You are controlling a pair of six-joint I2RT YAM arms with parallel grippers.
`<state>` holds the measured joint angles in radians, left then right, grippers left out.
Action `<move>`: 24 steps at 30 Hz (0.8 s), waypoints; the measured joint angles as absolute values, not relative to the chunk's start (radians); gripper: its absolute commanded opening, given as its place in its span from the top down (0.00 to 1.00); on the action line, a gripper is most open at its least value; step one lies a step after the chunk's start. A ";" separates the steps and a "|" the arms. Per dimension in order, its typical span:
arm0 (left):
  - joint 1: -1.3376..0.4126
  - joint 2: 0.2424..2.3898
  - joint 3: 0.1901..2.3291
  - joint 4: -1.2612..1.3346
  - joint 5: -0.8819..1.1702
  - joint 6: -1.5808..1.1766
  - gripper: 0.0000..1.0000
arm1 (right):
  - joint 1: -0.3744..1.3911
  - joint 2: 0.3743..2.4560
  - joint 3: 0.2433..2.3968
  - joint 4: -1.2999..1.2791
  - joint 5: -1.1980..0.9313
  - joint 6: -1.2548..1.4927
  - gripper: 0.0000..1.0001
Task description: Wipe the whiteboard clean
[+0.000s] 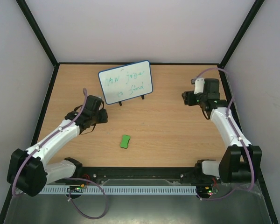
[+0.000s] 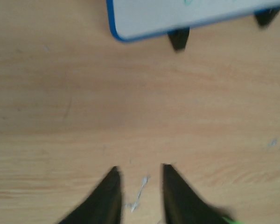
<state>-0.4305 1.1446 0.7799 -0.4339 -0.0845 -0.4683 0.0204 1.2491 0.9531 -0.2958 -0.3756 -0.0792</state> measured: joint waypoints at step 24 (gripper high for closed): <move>-0.833 1.561 0.789 -0.503 0.226 -0.635 0.98 | 0.236 1.325 1.039 -0.730 -0.506 -0.405 0.45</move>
<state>-0.8333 1.5608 0.7887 -0.5026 0.2264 -0.6346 0.2359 1.3254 1.0386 -0.7296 -0.5064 -0.4046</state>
